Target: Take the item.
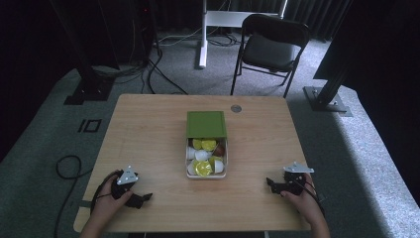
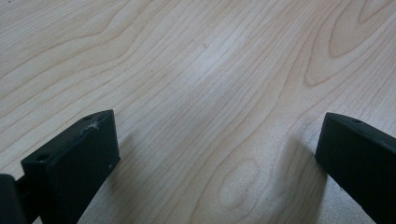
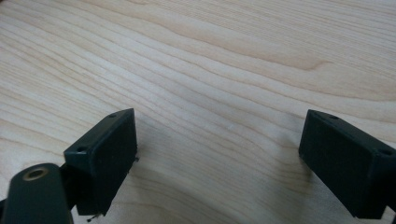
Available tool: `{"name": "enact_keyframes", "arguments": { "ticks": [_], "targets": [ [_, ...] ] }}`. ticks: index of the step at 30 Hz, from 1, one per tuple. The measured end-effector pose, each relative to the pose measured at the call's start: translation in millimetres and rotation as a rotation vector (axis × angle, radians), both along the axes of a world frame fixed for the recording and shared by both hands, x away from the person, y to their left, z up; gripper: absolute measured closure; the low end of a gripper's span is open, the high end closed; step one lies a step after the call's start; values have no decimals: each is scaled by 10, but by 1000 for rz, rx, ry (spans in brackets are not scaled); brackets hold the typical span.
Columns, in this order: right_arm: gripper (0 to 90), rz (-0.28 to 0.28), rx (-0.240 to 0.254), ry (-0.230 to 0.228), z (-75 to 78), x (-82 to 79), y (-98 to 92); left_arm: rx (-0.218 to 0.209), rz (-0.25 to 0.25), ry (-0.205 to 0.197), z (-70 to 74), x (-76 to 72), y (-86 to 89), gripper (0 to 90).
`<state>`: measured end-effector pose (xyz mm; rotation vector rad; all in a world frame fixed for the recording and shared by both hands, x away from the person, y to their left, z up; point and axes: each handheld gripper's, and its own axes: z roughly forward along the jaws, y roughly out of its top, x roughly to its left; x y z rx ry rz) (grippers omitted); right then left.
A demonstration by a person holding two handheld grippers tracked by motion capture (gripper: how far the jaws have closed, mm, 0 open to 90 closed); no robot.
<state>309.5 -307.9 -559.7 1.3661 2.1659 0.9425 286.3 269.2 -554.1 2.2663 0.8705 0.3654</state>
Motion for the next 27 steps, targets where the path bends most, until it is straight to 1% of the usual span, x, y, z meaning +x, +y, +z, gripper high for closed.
{"name": "enact_keyframes", "arguments": {
  "ticks": [10, 12, 13, 19, 25, 26, 27],
  "targets": [
    [113, -17, 0, 0, 2, 11, 29, -1, 0, -1, 0, 0, 0, 5],
    [113, -23, 4, -1, 3, 16, 43, -1, 0, -1, 0, 0, 0, 5],
    [131, -30, 20, 4, 9, 22, 61, -1, 1, -1, 0, 0, -1, 5],
    [133, -30, 34, -3, 33, 33, 110, -1, 0, -1, 0, 0, 0, 5],
    [134, -29, 34, -14, 102, 51, 153, -1, 0, -1, 0, 1, 0, 5],
    [134, -30, 35, -19, 122, 55, 160, 0, -1, -2, 0, 1, 0, 5],
    [133, -22, 39, -29, 176, 60, 181, 0, 0, -1, 0, 1, 0, 5]
  ]
}}
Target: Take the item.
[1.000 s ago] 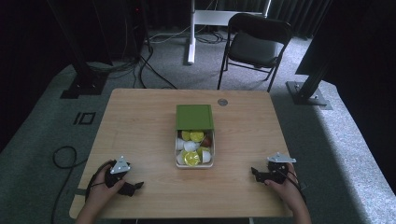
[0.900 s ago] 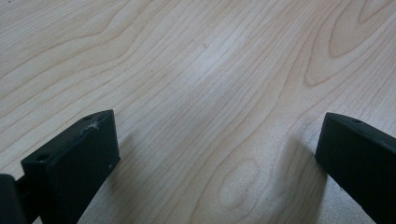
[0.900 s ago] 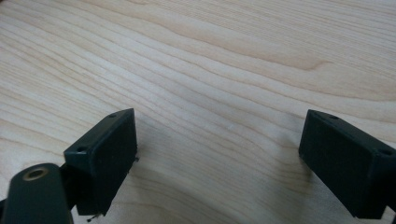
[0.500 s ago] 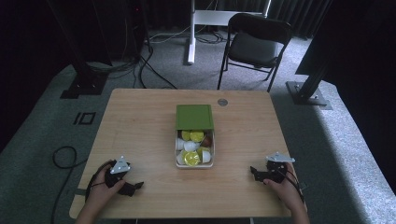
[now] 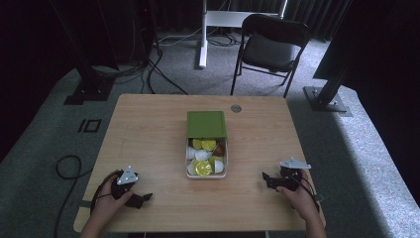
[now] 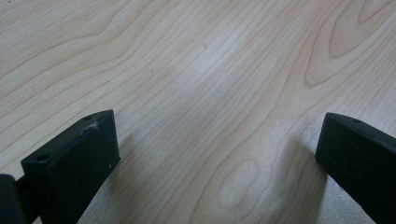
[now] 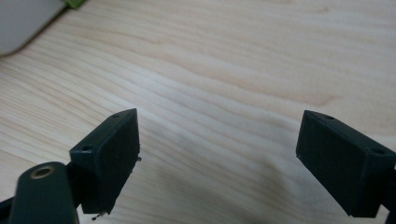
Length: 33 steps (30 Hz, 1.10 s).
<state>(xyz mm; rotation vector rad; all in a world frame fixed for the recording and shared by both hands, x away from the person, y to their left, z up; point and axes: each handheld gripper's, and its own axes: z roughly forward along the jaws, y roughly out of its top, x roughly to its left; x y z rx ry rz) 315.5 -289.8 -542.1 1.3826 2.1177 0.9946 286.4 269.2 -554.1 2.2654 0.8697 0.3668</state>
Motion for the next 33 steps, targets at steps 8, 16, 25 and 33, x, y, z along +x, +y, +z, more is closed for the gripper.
{"name": "enact_keyframes", "arguments": {
  "ticks": [8, 16, 25, 33],
  "targets": [
    [133, 21, 0, -34, 179, 10, 89, 0, 0, 0, 0, 0, 0, 5],
    [133, 60, 28, -76, 401, 16, 217, 0, 0, 0, 0, 0, 0, 5],
    [134, 125, 51, -122, 648, 53, 466, 0, 0, 0, 0, 0, 0, 5],
    [135, 183, 70, -172, 866, 118, 712, -2, 1, 0, 0, 0, -1, 5]
  ]
}}
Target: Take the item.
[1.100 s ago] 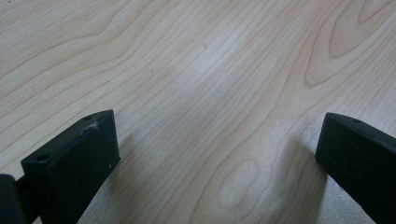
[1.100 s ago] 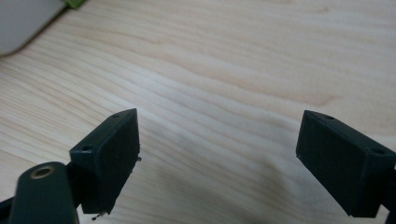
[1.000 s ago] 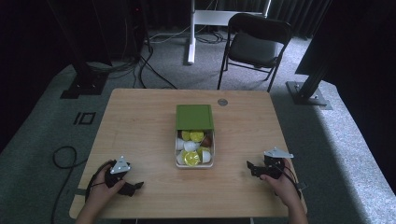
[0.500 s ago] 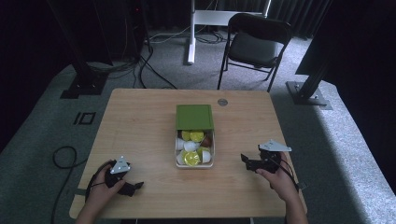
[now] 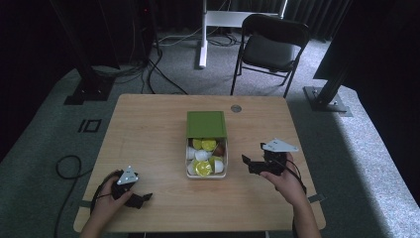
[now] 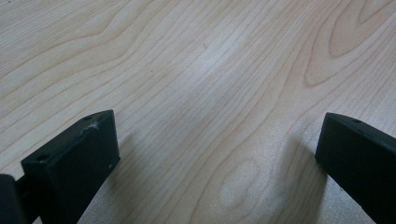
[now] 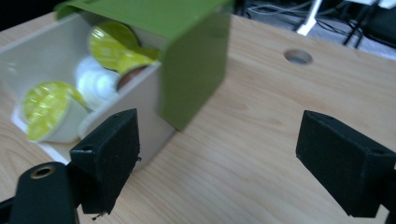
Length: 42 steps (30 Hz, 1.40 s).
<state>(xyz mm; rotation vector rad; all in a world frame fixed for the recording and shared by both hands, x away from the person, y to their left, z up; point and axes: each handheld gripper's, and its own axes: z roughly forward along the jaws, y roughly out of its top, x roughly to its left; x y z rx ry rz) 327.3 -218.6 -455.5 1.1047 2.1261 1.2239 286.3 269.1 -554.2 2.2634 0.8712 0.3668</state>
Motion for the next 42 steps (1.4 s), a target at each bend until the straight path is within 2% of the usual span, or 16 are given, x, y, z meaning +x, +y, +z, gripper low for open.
{"name": "enact_keyframes", "arguments": {
  "ticks": [10, 19, 27, 34, 42],
  "targets": [
    [135, 83, -3, -20, 137, 46, 299, 1, -1, -2, 1, 1, 1, 5],
    [135, 157, -5, -19, 152, 51, 582, -1, 0, 0, 0, 0, 0, 5],
    [137, 229, -5, -2, 92, 34, 861, 1, -1, -2, 1, 1, 1, 5],
    [137, 270, -13, 22, -12, 3, 1070, -2, 1, 0, -1, -1, -1, 5],
    [137, 285, -35, 36, -140, -79, 1232, 0, 0, -1, 0, 1, 0, 5]
  ]
}}
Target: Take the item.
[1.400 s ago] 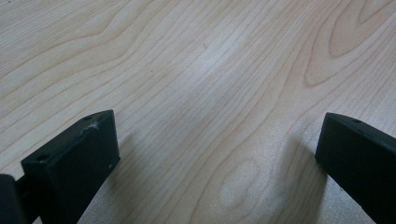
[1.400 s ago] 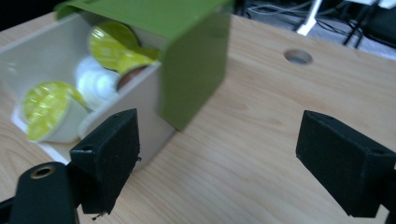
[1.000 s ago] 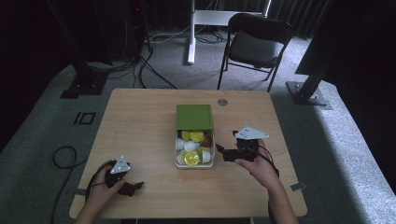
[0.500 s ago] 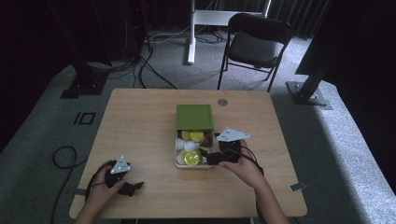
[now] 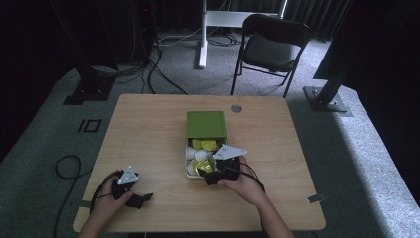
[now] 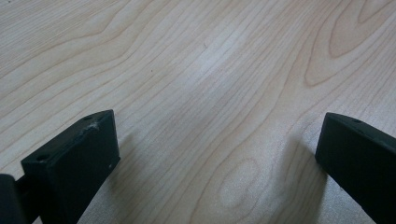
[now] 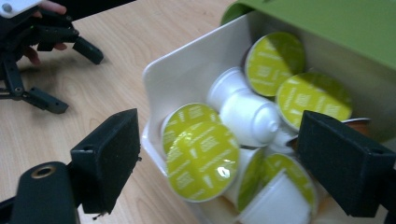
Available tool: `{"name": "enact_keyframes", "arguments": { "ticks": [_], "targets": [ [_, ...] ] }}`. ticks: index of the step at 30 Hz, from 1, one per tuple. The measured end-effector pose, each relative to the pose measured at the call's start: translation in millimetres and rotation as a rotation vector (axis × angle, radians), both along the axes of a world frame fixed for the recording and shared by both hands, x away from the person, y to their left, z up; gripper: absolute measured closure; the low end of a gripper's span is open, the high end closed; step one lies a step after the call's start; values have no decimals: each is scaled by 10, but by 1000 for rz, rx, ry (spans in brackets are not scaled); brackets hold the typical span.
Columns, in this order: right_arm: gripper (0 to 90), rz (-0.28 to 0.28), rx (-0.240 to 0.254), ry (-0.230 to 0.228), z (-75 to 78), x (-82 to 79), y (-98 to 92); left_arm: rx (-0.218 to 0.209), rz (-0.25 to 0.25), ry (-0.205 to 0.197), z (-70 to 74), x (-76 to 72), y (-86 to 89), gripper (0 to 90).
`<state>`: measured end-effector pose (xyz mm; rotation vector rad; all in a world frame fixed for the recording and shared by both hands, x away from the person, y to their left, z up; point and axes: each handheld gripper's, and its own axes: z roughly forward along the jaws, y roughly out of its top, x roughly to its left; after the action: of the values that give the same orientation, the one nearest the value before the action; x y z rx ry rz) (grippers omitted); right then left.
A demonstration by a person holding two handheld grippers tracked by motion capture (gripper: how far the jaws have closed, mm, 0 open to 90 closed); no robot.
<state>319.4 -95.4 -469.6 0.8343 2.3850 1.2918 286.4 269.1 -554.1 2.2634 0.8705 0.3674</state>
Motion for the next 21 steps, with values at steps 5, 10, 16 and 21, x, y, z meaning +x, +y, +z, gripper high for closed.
{"name": "enact_keyframes", "arguments": {
  "ticks": [5, 10, 16, 21],
  "targets": [
    [138, 1, -14, 7, -82, -42, 104, 0, 0, 0, 0, 0, 0, 5],
    [149, -7, -39, 4, -153, -60, 180, -1, 1, 2, -1, -1, -1, 5],
    [194, -18, -72, 12, -248, -75, 253, -1, 1, 1, 0, -1, -1, 5],
    [249, -44, -89, 16, -291, -62, 269, -1, 1, 1, -1, -1, -1, 5]
  ]
}}
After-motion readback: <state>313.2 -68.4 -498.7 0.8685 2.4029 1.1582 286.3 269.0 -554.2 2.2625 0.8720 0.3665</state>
